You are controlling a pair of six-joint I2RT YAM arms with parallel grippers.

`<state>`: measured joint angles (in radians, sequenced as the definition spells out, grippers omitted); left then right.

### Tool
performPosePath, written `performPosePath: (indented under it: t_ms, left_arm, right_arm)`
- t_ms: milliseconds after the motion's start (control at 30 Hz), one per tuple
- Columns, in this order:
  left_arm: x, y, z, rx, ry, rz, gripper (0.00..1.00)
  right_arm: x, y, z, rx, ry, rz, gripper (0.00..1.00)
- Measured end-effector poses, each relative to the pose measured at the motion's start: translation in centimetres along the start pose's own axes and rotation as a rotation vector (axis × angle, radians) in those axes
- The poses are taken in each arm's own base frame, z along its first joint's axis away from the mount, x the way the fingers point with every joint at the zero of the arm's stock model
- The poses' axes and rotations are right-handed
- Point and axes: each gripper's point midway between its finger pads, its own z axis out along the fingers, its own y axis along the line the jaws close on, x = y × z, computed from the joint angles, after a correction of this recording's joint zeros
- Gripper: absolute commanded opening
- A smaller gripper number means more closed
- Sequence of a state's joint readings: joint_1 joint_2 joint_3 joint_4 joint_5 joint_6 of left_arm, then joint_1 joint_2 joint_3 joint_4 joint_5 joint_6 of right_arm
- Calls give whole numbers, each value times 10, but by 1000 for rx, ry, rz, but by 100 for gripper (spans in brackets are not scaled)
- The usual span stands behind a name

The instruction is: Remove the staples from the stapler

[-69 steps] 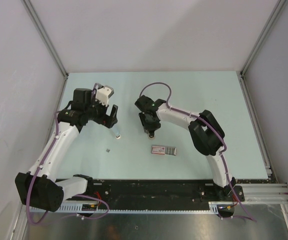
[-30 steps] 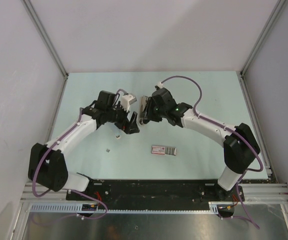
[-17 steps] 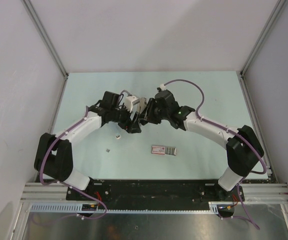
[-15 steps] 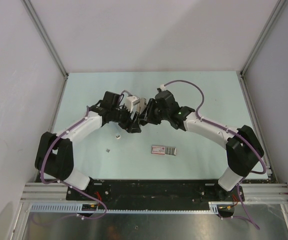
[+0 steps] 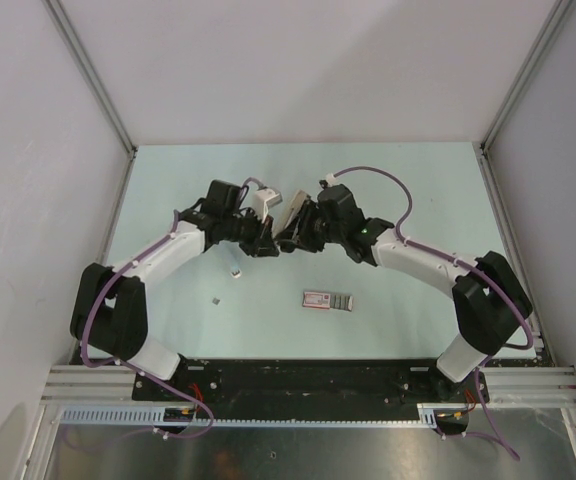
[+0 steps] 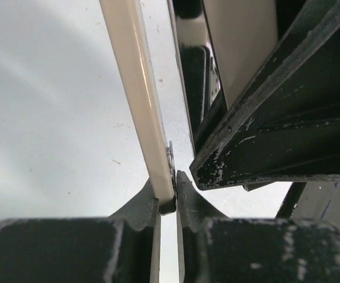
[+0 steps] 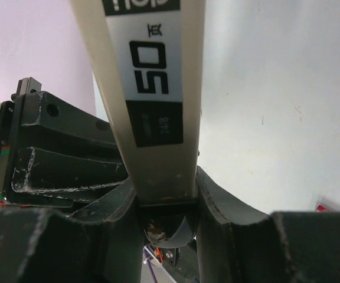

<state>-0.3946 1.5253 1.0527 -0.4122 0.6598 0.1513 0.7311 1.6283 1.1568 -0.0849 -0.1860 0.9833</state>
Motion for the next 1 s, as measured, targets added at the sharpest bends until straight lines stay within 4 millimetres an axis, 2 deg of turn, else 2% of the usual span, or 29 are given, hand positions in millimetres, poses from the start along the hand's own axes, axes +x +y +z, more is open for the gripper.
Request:
performPosePath:
  t_ms: [167, 533, 767, 1000]
  left_arm:
    - [-1, 6, 1, -30, 1, 41, 2]
    - [2, 43, 11, -151, 24, 150, 1]
    - [-3, 66, 16, -270, 44, 291, 1]
    - [1, 95, 24, -420, 111, 440, 0]
  right_arm:
    - [-2, -5, -3, -17, 22, -8, 0]
    - [-7, -24, -13, -30, 82, -114, 0]
    - [-8, -39, -16, -27, 105, -275, 0]
    - [2, -59, -15, 39, 125, -459, 0]
